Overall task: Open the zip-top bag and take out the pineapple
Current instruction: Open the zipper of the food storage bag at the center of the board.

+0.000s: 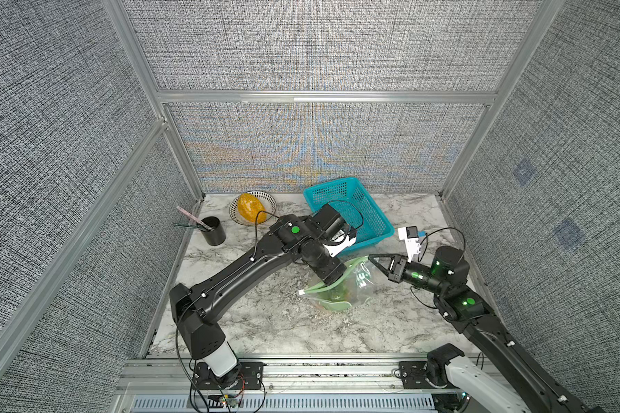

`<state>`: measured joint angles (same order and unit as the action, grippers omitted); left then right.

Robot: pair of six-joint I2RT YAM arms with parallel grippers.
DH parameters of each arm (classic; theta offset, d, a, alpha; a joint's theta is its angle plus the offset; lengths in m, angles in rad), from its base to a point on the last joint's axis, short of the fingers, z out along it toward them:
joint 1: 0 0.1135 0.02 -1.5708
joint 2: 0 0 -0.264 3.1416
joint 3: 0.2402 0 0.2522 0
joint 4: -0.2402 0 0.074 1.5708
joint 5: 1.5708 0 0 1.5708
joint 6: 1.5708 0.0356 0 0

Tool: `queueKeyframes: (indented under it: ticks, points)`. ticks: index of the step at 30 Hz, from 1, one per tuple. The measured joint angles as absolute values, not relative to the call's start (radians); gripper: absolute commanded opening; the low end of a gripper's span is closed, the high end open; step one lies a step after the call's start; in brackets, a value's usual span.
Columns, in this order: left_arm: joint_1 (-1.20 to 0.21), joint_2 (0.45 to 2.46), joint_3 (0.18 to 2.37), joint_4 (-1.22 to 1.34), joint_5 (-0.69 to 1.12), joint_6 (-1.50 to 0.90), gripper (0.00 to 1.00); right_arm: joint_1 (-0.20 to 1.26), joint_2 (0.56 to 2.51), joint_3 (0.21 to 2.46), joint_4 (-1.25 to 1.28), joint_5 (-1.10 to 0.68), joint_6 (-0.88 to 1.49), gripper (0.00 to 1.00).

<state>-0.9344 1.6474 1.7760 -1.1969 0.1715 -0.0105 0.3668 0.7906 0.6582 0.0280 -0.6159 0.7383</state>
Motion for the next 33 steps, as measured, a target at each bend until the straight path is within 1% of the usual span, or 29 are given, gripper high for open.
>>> queueKeyframes:
  ticks: [3,6,9,11,12,18,19,20,21,23,26,27,30,32,33]
  points:
    - [-0.933,1.650,1.776,-1.190,0.236,-0.013,0.55,0.367,0.793,0.676,0.031,-0.615,0.734,0.00]
    - [-0.929,1.651,1.776,-1.176,0.300,-0.030,0.59,0.365,0.792,0.677,0.032,-0.614,0.732,0.00]
    - [-0.923,1.637,1.752,-1.147,0.363,-0.055,0.84,0.360,0.800,0.680,0.031,-0.616,0.733,0.00]
    - [-0.920,1.634,1.738,-1.132,0.406,-0.074,0.97,0.360,0.807,0.693,0.026,-0.620,0.730,0.00]
    - [-0.919,1.633,1.734,-1.121,0.429,-0.086,0.99,0.360,0.806,0.699,0.026,-0.622,0.726,0.00]
    - [-0.908,1.672,1.726,-1.069,0.532,-0.107,0.99,0.358,0.783,0.694,0.025,-0.644,0.710,0.00]
    - [-0.907,1.680,1.726,-1.066,0.533,-0.108,0.96,0.358,0.776,0.690,0.022,-0.646,0.710,0.00]
    - [-0.907,1.684,1.727,-1.065,0.533,-0.110,0.87,0.358,0.767,0.686,0.021,-0.648,0.710,0.00]
    - [-0.906,1.686,1.732,-1.065,0.531,-0.113,0.73,0.358,0.755,0.681,0.016,-0.650,0.710,0.00]
    - [-0.907,1.684,1.751,-1.064,0.518,-0.113,0.52,0.358,0.735,0.676,0.002,-0.652,0.711,0.00]
    - [-0.907,1.678,1.764,-1.056,0.489,-0.112,0.28,0.356,0.719,0.675,-0.012,-0.652,0.710,0.00]
    - [-0.907,1.678,1.768,-1.057,0.479,-0.112,0.22,0.356,0.719,0.675,-0.012,-0.651,0.710,0.00]
    - [-0.907,1.678,1.772,-1.057,0.470,-0.112,0.13,0.356,0.727,0.686,-0.021,-0.640,0.700,0.00]
    - [-0.907,1.684,1.771,-1.056,0.470,-0.112,0.12,0.356,0.740,0.701,-0.031,-0.640,0.692,0.00]
    - [-0.907,1.691,1.771,-1.057,0.470,-0.111,0.14,0.356,0.747,0.707,-0.036,-0.640,0.688,0.00]
